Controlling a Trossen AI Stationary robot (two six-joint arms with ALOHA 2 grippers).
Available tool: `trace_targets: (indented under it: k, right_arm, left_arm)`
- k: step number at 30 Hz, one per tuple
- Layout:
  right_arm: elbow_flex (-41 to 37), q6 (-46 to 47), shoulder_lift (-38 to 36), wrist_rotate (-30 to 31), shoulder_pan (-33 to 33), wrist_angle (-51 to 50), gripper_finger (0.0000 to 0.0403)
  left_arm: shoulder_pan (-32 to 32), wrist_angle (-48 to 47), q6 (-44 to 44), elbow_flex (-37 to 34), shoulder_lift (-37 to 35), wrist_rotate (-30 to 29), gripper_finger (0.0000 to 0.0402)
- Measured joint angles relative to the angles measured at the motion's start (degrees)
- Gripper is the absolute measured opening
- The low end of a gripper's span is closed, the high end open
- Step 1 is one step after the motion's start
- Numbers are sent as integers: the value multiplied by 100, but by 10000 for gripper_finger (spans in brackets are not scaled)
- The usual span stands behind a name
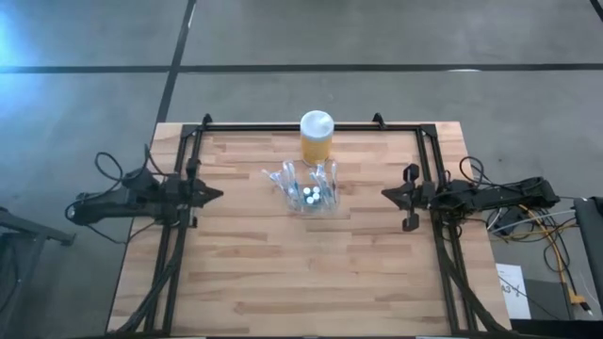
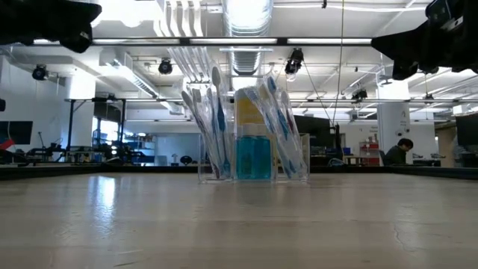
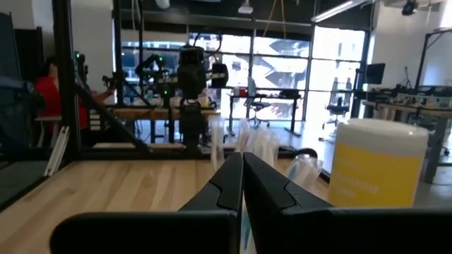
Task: Pick & Place toothbrushing station
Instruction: Return to Home Position
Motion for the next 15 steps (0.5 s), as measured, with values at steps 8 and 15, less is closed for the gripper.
trace_targets:
  k: [8, 15]
  right_arm:
    - [0, 26, -159, 5, -5, -61, 8]
    - [0, 39, -152, 247, -12, -171, 8]
  left_arm:
    - [8, 260, -367, -757, -195, -130, 1]
    - [17, 606, -571, -1275, -210, -58, 1]
